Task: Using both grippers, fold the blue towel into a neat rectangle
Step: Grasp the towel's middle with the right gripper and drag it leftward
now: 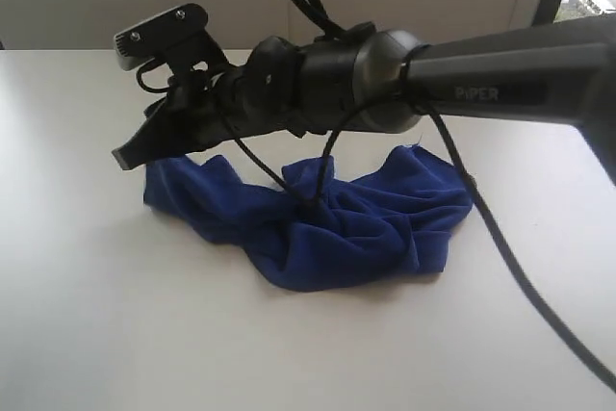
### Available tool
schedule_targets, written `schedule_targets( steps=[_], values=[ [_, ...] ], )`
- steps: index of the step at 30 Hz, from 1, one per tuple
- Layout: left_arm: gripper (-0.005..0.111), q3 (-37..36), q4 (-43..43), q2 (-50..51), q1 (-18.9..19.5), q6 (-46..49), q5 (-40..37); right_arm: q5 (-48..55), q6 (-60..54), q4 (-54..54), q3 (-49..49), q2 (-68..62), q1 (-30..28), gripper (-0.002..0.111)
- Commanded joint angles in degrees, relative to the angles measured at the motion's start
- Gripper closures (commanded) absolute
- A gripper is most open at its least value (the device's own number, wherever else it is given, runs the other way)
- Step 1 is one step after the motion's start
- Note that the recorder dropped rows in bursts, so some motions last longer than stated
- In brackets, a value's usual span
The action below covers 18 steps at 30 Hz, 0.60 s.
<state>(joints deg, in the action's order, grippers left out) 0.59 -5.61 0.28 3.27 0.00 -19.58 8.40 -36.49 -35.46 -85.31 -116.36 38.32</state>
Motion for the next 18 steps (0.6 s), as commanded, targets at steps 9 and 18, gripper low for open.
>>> schedule_targets(
  steps=[9, 18],
  values=[
    [0.107, -0.59, -0.40, -0.28, 0.19, 0.00, -1.04, 23.16, 8.42, 4.37, -2.28, 9.24, -10.70, 0.057],
    [0.107, -0.59, -0.40, -0.28, 0.19, 0.00, -1.04, 20.89, 19.28, 19.27, 12.99, 10.60, -32.55, 0.093]
  ],
)
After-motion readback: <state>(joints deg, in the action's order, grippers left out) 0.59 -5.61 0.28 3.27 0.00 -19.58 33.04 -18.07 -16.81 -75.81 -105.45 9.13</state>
